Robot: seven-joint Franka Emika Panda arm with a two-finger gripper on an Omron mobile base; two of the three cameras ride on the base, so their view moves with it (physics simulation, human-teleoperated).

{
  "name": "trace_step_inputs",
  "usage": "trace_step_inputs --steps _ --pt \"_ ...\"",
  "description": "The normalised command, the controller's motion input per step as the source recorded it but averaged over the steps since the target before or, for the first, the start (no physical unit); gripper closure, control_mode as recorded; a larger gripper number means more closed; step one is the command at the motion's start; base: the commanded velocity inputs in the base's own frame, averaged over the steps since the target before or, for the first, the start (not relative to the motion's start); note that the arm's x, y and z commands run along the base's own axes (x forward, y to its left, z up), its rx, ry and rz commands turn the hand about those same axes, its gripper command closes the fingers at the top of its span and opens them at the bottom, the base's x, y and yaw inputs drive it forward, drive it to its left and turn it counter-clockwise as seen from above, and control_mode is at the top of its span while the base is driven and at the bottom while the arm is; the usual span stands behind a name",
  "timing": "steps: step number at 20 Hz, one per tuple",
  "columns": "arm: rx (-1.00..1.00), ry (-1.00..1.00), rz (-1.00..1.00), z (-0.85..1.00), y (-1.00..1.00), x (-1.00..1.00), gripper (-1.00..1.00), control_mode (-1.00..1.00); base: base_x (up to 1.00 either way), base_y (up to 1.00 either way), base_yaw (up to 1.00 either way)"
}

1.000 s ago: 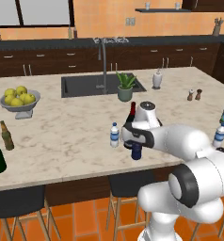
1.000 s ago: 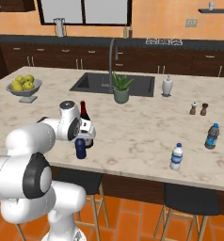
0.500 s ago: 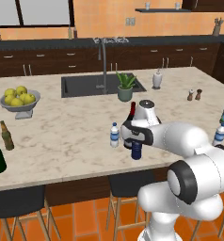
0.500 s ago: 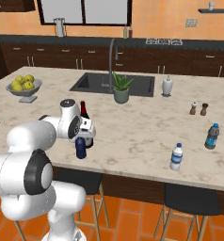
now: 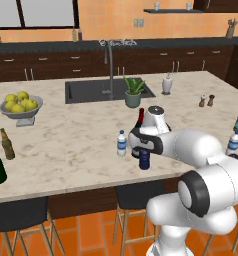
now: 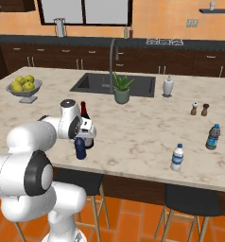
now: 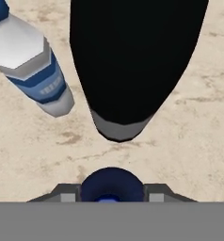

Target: Move the plastic bottles in the middle to the plastics group, and the glass bottles in the middle to the glass group.

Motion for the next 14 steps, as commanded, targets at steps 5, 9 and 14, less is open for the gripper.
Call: trace_step_inputs --steps 5,9,14 --pt "0.00 0.00 0.00 0.03 -0.30 -0.33 1.00 -1.00 0.00 0.00 0.00" --pt "0.00 0.01 0.00 0.25 -0.64 -0.43 1.00 -1.00 0.00 0.00 0.00" --pt "0.00 0.06 0.00 0.25 -0.78 -0.06 1.00 -1.00 0.00 0.00 0.00"
